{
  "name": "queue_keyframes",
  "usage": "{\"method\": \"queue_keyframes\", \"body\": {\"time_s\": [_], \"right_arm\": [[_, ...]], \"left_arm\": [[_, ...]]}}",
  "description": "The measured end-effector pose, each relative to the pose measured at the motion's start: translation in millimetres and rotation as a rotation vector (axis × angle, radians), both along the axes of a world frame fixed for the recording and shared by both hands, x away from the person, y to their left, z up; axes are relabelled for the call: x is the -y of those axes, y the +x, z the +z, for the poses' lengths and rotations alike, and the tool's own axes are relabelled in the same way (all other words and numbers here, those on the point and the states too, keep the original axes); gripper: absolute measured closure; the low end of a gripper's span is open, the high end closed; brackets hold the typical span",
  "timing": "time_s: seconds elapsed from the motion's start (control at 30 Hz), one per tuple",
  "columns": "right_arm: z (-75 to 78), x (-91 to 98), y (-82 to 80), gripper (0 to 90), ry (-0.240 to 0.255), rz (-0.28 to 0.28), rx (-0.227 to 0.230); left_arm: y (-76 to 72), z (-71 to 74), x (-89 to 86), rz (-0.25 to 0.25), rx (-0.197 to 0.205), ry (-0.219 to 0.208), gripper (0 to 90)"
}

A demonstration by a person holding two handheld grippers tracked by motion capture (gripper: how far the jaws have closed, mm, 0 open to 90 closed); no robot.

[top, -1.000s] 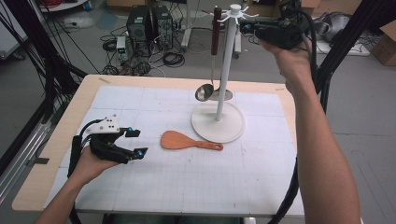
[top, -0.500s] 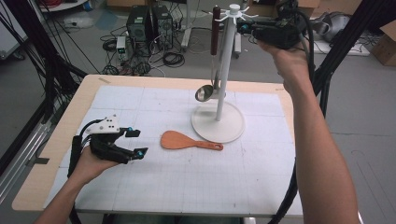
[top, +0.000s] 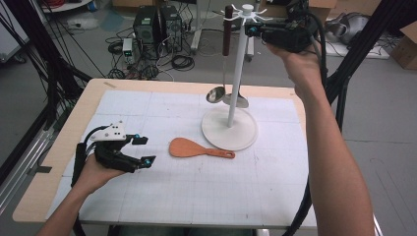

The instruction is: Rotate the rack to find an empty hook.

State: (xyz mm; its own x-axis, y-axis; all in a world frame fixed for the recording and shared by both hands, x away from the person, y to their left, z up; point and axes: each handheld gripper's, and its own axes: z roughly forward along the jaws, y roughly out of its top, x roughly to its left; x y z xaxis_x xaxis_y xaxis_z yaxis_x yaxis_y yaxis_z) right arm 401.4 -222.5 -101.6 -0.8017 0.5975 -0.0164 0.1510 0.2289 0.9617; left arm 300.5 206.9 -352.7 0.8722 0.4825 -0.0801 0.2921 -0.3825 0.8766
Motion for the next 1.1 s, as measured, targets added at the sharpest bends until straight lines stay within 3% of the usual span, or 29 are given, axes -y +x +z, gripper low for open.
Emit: {"method": "queue_keyframes", "body": {"time_s": [0.17,0.37,0.63,1.1], "right_arm": [[-2.9,3.2,-4.6,89.3,0.009,0.009,0.006],[-13.9,8.5,-13.4,80.0,0.028,0.047,-0.005],[-37.9,8.4,-24.4,66.9,0.0,0.086,-0.011],[-80.8,1.2,-32.4,52.6,-0.023,0.11,-0.063]], "left_arm": [[0.1,0.0,0.0,0.001,0.001,0.002,26.6],[0.5,-0.6,0.5,-0.001,-0.001,0.004,26.5],[0.2,-1.1,1.0,0.003,0.0,0.014,26.3],[-0.3,-1.3,0.7,0.001,0.005,0.032,26.3]]}}
